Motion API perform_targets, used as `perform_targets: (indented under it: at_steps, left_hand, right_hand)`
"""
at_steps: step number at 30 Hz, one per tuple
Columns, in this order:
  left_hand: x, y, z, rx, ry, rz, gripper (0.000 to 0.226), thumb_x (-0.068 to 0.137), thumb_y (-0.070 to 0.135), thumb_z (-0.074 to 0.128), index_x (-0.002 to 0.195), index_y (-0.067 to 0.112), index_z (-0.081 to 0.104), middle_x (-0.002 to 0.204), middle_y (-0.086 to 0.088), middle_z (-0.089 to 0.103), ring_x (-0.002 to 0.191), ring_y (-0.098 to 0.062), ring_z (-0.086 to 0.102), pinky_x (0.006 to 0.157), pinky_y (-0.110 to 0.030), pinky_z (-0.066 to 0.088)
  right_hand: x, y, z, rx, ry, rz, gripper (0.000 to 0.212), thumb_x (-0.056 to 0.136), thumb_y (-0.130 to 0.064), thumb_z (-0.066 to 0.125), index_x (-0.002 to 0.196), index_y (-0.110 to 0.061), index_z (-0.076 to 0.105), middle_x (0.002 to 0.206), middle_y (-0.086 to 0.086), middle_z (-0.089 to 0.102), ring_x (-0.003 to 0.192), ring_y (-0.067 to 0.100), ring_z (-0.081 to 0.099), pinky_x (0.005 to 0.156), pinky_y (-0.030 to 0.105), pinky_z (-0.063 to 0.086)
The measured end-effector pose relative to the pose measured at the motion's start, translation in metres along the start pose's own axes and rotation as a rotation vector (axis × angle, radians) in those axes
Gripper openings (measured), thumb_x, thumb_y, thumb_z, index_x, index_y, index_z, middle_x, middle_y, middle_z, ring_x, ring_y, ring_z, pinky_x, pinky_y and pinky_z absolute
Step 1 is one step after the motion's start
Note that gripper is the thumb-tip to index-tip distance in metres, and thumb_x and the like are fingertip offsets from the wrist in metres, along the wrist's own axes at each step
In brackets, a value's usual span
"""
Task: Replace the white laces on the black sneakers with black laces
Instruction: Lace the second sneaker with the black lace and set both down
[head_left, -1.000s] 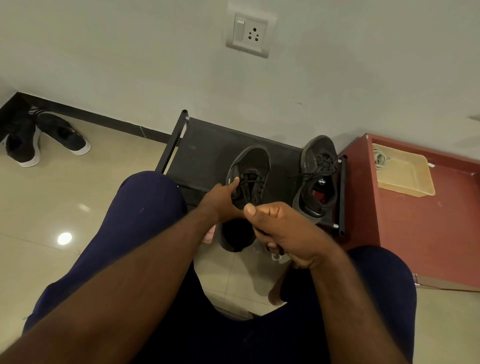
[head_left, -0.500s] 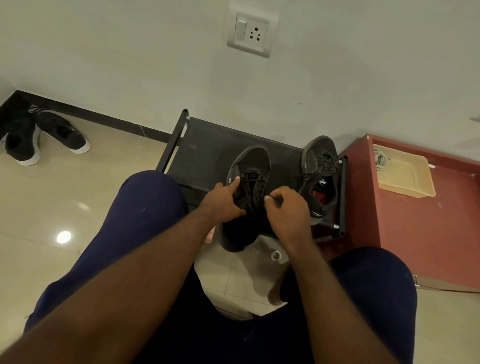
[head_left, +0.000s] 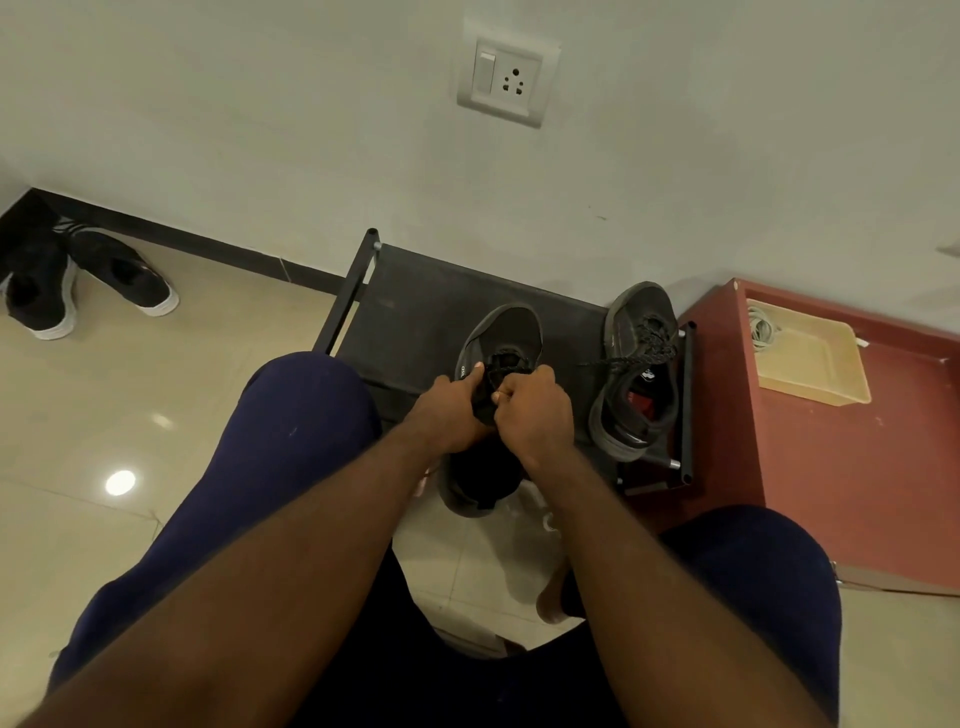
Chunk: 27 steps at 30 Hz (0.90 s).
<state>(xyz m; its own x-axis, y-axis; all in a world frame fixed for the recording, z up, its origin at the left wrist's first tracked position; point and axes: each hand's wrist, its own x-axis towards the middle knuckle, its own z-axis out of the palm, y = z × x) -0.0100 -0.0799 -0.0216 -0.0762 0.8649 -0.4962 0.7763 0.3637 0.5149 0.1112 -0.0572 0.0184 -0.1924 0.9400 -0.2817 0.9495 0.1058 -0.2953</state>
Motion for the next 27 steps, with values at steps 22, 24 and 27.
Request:
perform_targets:
  at_steps: [22,24,27]
  left_hand:
    - [0.026,-0.006,-0.010,-0.265,0.236,-0.110,0.025,0.098,0.031,0.057,0.108,0.008,0.058,0.106,-0.011,0.065,0.097,-0.027,0.062,0.086,-0.039,0.052]
    - [0.032,-0.006,-0.010,-0.233,0.252,-0.131,0.031,0.098,0.033,0.054,0.102,0.003,0.061,0.102,-0.014,0.067,0.093,-0.030,0.063,0.084,-0.041,0.054]
    - [0.040,-0.009,-0.009,-0.140,0.244,-0.116,0.039,0.099,0.032,0.049,0.099,-0.003,0.063,0.104,-0.022,0.065,0.092,-0.034,0.063,0.083,-0.042,0.054]
  right_hand:
    - [-0.039,0.048,0.030,0.569,-0.007,0.046,0.050,0.097,-0.023,0.059,0.145,-0.023,0.046,0.134,0.002,0.063,0.123,0.019,0.059,0.104,0.043,0.050]
    - [-0.039,0.046,0.032,0.530,-0.009,0.065,0.053,0.095,-0.019,0.060,0.146,-0.023,0.045,0.133,0.003,0.063,0.122,0.020,0.060,0.103,0.043,0.051]
    - [-0.037,0.043,0.031,0.535,0.050,0.114,0.054,0.091,-0.016,0.057,0.144,-0.023,0.049,0.124,0.005,0.067,0.112,0.022,0.064,0.097,0.044,0.054]
